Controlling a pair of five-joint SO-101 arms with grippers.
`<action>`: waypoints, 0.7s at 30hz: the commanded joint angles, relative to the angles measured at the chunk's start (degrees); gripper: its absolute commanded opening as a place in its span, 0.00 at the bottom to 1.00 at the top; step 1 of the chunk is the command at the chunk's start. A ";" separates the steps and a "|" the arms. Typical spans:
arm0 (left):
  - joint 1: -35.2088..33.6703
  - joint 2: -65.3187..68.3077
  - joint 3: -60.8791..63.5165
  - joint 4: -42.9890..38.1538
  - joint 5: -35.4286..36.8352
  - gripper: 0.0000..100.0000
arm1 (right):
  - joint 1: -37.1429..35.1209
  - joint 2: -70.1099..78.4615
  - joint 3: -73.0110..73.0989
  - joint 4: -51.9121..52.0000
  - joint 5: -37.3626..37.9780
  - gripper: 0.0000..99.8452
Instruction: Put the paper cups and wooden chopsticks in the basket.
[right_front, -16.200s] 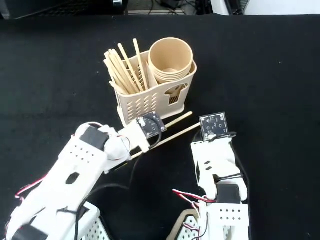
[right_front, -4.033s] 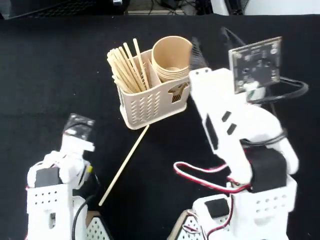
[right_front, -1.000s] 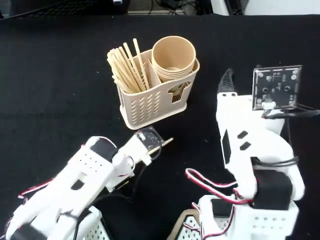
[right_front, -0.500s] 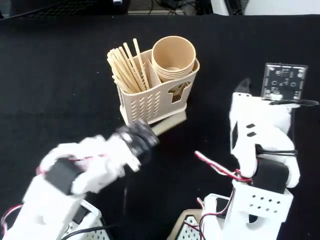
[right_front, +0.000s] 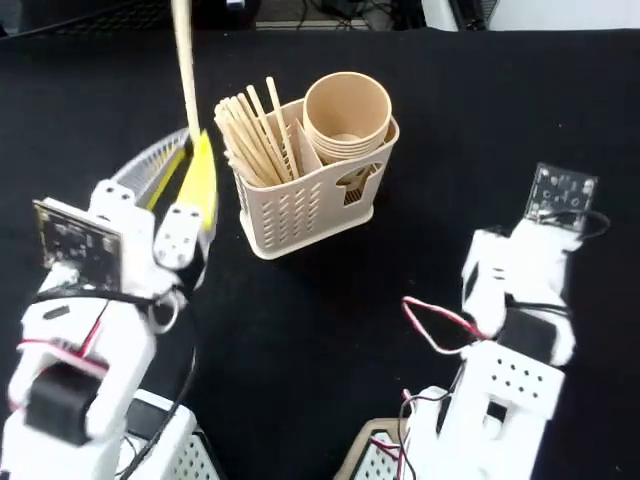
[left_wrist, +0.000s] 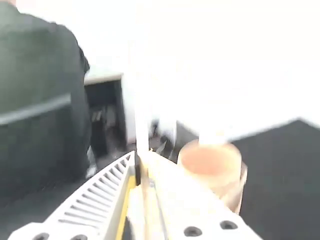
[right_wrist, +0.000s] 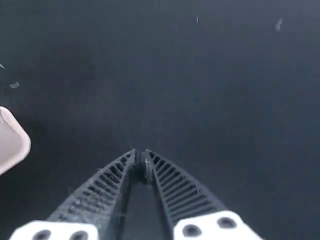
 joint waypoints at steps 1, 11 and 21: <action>-0.40 -0.26 6.81 -20.31 4.31 0.03 | 0.70 -0.48 5.85 -7.03 -2.81 0.01; 2.95 9.85 18.15 -40.62 9.23 0.03 | -7.56 -0.48 20.18 -24.79 -4.84 0.01; 2.95 29.01 13.93 -40.97 9.76 0.03 | -8.88 -0.48 23.34 -28.57 -4.84 0.01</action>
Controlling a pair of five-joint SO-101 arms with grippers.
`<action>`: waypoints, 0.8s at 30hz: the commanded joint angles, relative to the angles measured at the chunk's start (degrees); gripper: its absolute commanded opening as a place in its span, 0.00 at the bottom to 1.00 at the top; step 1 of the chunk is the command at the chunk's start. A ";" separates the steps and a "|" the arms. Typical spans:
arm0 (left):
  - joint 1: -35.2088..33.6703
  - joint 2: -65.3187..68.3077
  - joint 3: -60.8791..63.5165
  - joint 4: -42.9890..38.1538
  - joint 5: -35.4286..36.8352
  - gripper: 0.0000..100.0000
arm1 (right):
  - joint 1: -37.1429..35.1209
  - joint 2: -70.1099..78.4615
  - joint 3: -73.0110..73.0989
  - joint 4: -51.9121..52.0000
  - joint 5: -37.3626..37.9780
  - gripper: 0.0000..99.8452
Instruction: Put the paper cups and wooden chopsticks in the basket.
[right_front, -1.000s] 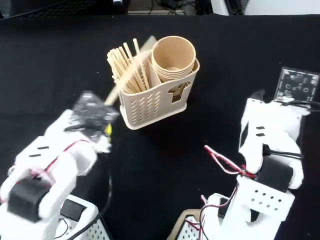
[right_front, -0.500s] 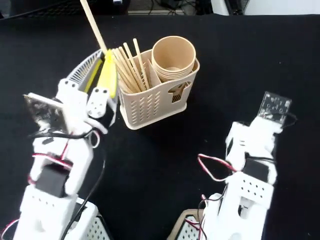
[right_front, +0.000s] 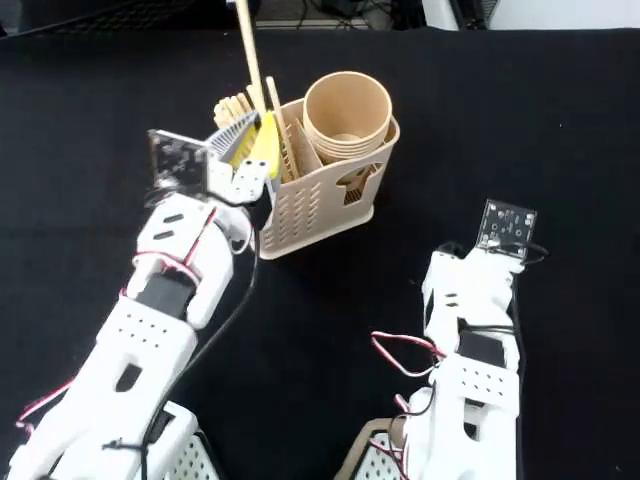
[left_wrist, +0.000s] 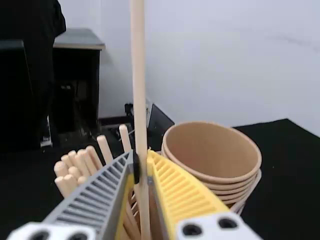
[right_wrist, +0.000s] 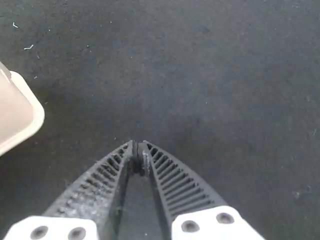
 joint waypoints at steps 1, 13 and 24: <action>0.22 3.60 -3.38 -1.41 0.35 0.03 | -0.97 -0.48 -0.22 -1.49 0.09 0.01; 0.13 -0.97 -3.21 -1.05 3.96 0.12 | -5.10 -0.48 0.92 -1.49 5.19 0.01; -22.11 -18.37 -8.31 43.08 3.78 0.12 | -5.36 -0.48 1.10 -1.41 5.19 0.01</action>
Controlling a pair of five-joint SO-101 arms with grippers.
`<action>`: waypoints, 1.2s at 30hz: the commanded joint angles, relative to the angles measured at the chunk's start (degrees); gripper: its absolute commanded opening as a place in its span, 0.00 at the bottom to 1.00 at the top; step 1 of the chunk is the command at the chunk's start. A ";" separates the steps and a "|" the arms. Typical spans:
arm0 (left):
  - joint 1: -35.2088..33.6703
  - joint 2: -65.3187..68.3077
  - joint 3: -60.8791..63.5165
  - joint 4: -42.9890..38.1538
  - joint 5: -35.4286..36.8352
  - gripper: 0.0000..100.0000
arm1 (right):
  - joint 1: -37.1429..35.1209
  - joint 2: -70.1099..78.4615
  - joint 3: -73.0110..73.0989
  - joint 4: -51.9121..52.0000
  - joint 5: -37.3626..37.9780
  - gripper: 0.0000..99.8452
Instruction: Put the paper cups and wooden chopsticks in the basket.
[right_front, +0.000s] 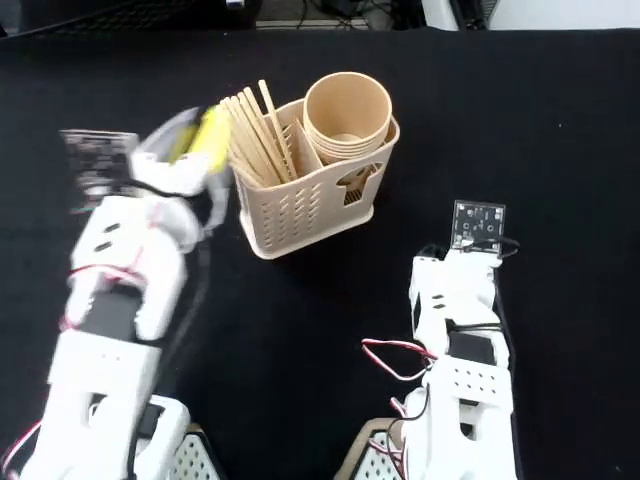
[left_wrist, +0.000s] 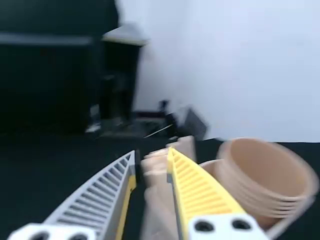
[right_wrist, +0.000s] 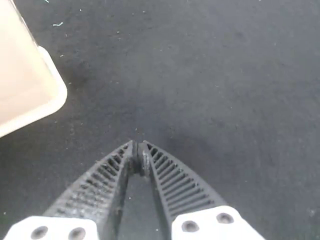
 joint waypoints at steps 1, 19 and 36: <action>-10.51 -3.08 -3.74 20.84 -0.79 0.12 | -0.70 -0.48 -0.04 -1.14 0.26 0.01; -28.97 -3.08 15.96 31.38 -12.84 0.03 | -6.07 -0.57 -2.42 9.05 -3.69 0.01; -29.58 -3.08 28.70 31.03 -12.84 0.03 | -16.00 -0.57 2.07 12.40 -3.60 0.02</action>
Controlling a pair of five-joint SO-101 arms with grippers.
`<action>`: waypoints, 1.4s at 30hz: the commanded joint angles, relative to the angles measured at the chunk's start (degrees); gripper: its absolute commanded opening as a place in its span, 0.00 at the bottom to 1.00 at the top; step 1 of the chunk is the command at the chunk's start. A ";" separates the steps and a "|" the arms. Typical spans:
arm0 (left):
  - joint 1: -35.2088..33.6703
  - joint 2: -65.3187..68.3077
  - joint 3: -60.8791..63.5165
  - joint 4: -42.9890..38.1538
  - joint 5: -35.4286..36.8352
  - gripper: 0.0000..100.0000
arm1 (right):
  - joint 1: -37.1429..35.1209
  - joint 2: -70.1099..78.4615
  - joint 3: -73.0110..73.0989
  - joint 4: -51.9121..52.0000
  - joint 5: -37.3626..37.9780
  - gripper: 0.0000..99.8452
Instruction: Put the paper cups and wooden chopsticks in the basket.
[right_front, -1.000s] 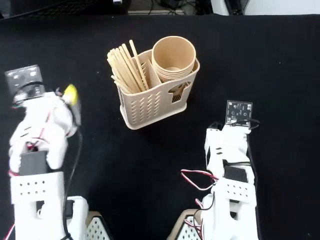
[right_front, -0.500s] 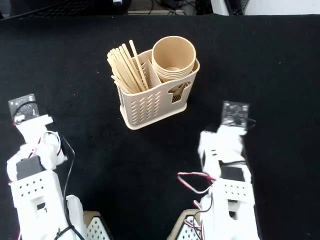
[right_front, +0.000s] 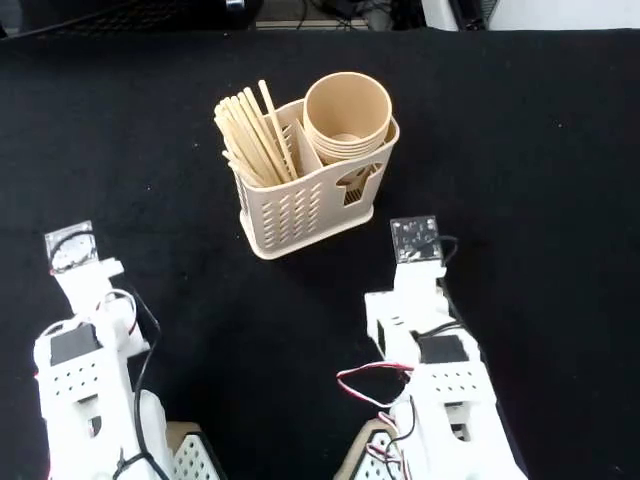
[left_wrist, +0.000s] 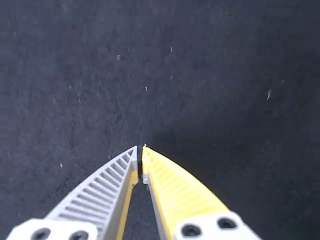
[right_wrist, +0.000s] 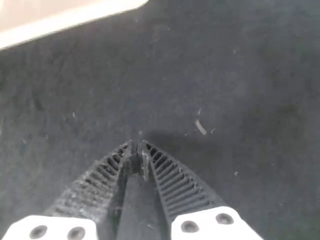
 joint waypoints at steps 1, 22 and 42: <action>-0.57 -0.97 0.92 -0.79 -0.44 0.03 | -0.35 -0.48 -0.13 -1.58 0.26 0.02; 2.15 -30.59 12.18 10.37 1.93 0.03 | -0.53 -19.47 5.93 2.29 0.35 0.01; 6.37 -42.46 16.92 15.21 2.29 0.03 | -0.44 -46.20 5.41 37.54 0.44 0.01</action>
